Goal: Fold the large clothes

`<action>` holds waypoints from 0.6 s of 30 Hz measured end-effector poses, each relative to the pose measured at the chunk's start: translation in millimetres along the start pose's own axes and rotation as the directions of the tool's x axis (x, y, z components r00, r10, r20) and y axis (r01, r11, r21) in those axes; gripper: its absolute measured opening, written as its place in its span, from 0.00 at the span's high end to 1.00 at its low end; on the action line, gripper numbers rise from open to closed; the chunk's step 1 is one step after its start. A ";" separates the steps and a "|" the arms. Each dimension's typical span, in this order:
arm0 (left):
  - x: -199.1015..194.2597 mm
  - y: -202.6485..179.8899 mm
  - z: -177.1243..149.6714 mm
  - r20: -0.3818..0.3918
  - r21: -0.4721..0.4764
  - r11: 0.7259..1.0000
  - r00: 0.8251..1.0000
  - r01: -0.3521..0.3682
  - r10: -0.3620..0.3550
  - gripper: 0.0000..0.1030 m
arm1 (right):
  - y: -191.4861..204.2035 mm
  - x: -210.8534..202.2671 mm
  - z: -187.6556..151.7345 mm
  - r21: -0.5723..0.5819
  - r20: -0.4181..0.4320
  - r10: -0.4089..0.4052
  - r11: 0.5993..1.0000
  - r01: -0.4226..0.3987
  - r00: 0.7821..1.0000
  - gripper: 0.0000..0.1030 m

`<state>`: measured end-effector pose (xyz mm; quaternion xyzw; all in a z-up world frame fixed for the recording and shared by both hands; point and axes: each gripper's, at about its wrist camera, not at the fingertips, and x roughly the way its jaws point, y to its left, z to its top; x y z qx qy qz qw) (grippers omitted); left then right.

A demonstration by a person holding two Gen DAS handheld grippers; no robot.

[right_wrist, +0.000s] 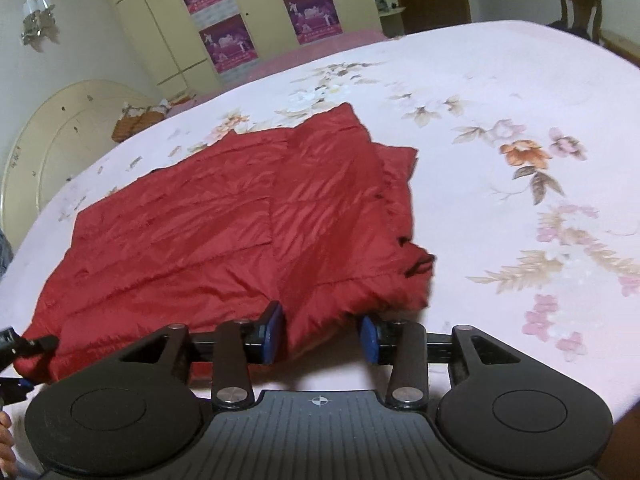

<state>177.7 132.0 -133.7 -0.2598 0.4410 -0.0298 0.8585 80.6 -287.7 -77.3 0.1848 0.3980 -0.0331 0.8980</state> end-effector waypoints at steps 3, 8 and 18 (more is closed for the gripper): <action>-1.1 1.8 -4.9 -0.002 -0.024 1.000 1.000 0.017 -0.017 0.20 | 2.5 -13.6 -4.0 -0.035 0.023 -0.011 0.999 0.012 1.000 0.36; 0.3 -1.1 -10.5 -0.012 -0.041 0.998 0.999 0.046 -0.047 0.19 | 20.2 -29.0 3.6 -0.109 0.079 0.031 0.994 -0.023 0.996 0.36; 10.8 -1.1 -6.6 0.039 -0.094 0.993 0.997 0.071 -0.068 0.26 | 93.5 27.0 39.6 -0.270 0.074 0.188 0.949 -0.162 0.979 0.62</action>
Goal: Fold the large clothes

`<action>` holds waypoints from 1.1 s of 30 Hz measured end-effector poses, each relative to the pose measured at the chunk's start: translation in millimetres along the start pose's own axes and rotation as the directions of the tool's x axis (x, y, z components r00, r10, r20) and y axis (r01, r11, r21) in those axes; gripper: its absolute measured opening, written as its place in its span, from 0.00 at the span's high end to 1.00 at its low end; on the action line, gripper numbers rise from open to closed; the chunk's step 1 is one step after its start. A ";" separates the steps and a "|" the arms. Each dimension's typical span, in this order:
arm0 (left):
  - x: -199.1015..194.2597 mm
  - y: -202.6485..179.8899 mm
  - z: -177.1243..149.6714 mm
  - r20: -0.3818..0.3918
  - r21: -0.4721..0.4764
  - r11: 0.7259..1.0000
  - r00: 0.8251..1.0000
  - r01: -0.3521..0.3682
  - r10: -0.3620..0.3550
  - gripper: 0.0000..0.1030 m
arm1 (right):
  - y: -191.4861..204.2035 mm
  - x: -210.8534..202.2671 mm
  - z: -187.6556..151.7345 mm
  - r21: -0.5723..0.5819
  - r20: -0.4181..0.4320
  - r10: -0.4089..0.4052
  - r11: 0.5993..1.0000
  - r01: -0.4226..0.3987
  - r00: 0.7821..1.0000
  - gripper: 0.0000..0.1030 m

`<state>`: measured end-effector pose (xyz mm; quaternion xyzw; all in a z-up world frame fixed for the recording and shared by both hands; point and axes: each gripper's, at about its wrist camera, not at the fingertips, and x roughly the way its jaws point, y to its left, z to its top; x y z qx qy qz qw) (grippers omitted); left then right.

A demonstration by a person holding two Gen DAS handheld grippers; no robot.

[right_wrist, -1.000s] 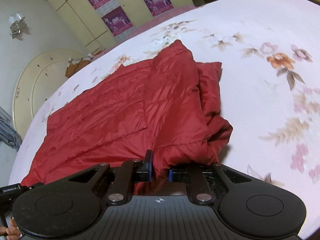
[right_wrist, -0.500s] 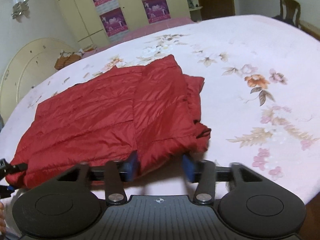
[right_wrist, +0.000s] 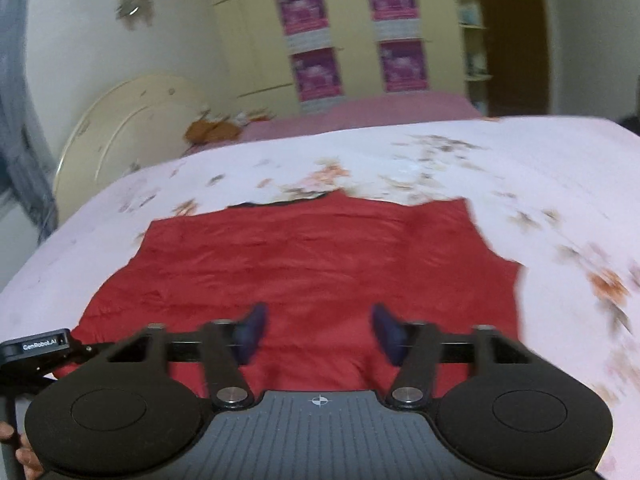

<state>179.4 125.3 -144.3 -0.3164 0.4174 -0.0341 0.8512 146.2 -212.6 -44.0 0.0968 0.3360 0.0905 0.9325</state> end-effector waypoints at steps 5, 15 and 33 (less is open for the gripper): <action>0.3 2.9 0.7 0.010 -0.010 1.000 1.000 0.002 -0.002 0.36 | 21.0 59.0 14.6 -0.072 -0.035 0.030 0.997 -0.033 0.999 0.79; 1.4 8.5 3.9 0.015 -0.024 1.000 1.000 0.005 -0.004 0.55 | 40.2 145.2 14.0 -0.141 -0.132 0.013 0.989 -0.031 0.991 0.88; 0.9 3.6 0.5 0.026 0.019 1.000 1.000 0.006 -0.006 0.64 | 45.1 86.8 -20.3 -0.193 -0.136 0.020 0.980 -0.046 0.991 0.88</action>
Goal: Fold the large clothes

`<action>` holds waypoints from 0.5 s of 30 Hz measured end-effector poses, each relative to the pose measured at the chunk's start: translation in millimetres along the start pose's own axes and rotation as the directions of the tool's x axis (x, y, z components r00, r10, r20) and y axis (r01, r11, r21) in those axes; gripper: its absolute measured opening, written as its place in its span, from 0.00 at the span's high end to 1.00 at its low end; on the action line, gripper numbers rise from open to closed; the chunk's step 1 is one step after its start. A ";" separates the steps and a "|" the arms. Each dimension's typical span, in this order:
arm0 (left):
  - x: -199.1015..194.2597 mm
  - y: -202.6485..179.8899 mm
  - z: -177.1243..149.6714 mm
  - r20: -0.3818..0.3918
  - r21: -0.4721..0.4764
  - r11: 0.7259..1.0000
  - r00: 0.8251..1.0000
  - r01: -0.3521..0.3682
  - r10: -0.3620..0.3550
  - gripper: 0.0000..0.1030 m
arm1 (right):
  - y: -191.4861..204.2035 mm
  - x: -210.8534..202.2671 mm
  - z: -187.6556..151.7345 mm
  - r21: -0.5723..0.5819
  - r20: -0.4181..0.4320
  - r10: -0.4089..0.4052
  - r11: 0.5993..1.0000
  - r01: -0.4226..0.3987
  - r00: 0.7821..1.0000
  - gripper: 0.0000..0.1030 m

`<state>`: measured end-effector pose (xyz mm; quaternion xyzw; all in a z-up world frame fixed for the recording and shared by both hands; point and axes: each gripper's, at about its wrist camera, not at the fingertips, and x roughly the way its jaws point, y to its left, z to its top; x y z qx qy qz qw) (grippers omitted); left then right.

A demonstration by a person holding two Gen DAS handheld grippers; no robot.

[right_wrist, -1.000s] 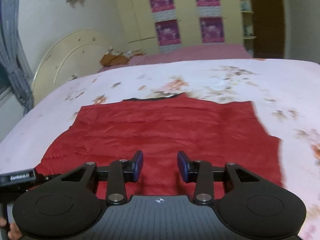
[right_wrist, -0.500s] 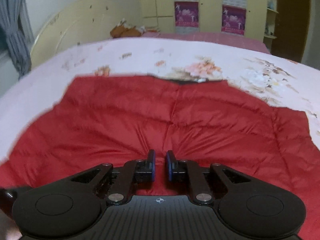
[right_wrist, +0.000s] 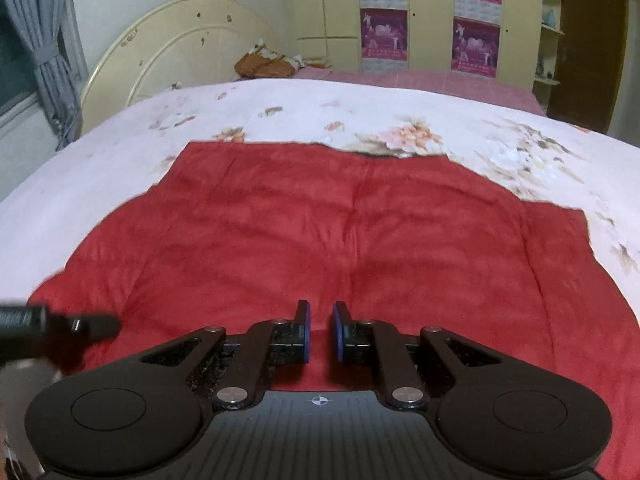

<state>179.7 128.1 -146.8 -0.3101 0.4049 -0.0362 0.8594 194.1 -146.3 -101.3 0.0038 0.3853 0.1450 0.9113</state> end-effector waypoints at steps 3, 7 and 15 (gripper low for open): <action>-1.4 -1.8 -1.2 0.013 0.027 1.000 1.000 0.004 -0.004 0.67 | 8.2 4.3 -12.0 -0.030 -0.028 -0.017 0.999 0.016 0.999 0.88; -6.2 -6.2 0.5 0.030 0.061 0.998 1.000 0.003 -0.005 0.72 | 11.5 23.0 -17.9 -0.039 -0.054 -0.036 0.999 0.034 0.998 0.88; -21.5 -27.6 5.0 0.080 0.134 0.991 0.997 -0.023 0.012 0.79 | 1.3 29.1 -15.7 -0.021 -0.084 -0.003 1.000 0.001 0.996 0.88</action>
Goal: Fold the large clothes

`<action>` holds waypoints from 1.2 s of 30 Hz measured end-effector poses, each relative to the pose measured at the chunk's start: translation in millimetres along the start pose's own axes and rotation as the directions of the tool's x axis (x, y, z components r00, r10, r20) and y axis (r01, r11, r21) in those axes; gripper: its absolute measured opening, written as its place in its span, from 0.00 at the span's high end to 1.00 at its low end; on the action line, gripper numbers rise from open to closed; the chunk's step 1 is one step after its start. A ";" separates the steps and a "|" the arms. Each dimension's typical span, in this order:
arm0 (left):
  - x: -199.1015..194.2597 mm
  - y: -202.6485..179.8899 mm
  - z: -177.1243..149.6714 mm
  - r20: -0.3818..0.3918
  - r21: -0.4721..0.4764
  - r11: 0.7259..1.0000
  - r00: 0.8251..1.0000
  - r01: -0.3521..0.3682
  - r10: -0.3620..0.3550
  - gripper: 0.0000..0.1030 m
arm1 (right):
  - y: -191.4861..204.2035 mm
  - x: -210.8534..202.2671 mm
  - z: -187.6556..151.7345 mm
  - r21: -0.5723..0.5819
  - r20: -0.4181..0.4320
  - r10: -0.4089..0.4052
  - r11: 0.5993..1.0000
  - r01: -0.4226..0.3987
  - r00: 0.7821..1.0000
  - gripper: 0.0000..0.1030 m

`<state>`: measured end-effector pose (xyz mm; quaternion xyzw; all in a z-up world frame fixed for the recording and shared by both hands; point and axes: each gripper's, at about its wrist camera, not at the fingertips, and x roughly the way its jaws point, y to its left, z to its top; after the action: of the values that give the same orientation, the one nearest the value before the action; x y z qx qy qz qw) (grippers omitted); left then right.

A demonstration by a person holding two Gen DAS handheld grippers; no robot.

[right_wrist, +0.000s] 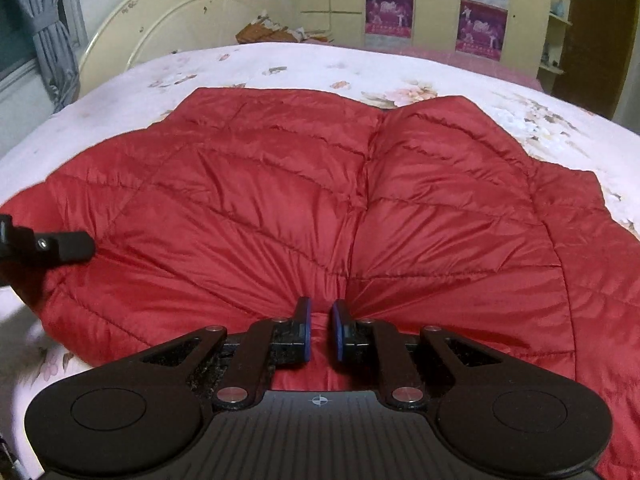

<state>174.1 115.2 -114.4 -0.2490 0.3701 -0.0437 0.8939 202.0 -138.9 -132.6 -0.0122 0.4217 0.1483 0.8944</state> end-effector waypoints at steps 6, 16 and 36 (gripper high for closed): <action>-11.0 -40.6 7.7 0.058 0.090 0.996 0.998 -0.012 0.007 0.81 | -10.8 1.3 1.2 0.005 -0.017 0.063 0.998 -0.063 0.998 0.88; -12.3 -134.3 1.3 0.093 0.269 0.962 0.993 0.041 -0.068 0.81 | -30.0 -12.1 5.6 0.023 -0.019 0.127 0.992 -0.127 0.992 0.88; 47.1 -236.6 -76.3 -0.124 0.506 0.830 0.972 0.234 -0.199 0.82 | -153.6 -98.7 -70.0 0.241 0.001 -0.105 0.965 0.102 0.994 0.87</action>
<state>181.0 -135.1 -77.5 -0.0384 0.3436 -0.2506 0.9042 132.5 -321.1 -118.7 0.0755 0.4291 0.0494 0.8987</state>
